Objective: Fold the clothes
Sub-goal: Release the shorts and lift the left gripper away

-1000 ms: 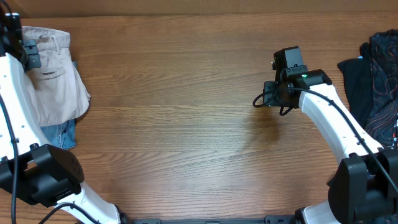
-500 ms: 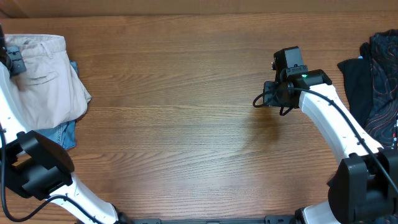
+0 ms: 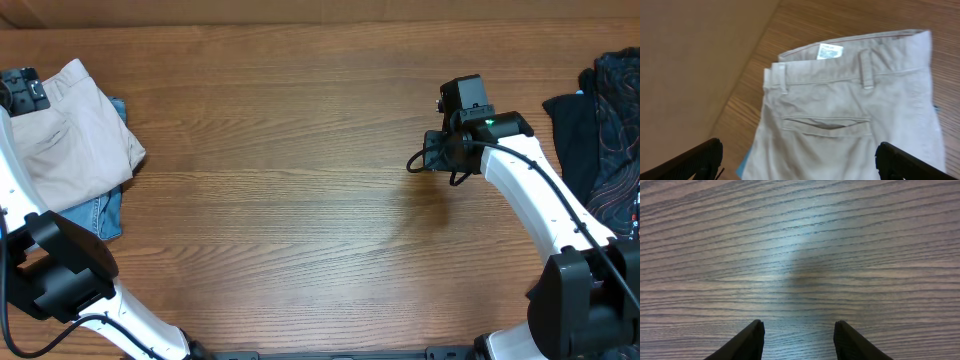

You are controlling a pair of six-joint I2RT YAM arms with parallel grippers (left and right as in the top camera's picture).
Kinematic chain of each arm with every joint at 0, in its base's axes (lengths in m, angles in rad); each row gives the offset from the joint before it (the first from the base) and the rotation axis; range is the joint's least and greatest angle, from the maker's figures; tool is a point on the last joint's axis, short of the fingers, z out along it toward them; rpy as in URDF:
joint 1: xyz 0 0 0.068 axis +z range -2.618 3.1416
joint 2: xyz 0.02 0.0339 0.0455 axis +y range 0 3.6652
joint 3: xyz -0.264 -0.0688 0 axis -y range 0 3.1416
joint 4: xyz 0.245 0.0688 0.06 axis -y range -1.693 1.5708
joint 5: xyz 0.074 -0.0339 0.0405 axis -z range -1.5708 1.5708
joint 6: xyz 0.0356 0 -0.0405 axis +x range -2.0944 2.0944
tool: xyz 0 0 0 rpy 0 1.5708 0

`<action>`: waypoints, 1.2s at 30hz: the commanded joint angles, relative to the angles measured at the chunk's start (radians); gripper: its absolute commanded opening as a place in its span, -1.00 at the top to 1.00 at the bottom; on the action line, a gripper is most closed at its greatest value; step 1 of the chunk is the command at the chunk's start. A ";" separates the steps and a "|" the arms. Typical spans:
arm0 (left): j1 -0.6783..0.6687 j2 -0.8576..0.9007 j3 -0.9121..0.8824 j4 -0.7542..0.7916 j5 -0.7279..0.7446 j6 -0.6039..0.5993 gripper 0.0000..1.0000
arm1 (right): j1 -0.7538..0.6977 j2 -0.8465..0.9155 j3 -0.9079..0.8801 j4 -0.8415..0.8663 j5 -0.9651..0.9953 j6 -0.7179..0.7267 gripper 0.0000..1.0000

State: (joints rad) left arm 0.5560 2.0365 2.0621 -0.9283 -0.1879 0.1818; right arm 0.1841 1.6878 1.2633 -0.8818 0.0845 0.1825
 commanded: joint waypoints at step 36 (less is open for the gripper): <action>-0.615 -0.124 0.029 -0.735 0.422 -0.191 -0.96 | 0.003 -0.200 0.270 -0.235 -0.011 0.100 -1.00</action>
State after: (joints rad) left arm -0.0338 1.9503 2.0731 -1.6012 0.2531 0.0238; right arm 0.1848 1.5661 1.5055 -1.0645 0.0750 0.2070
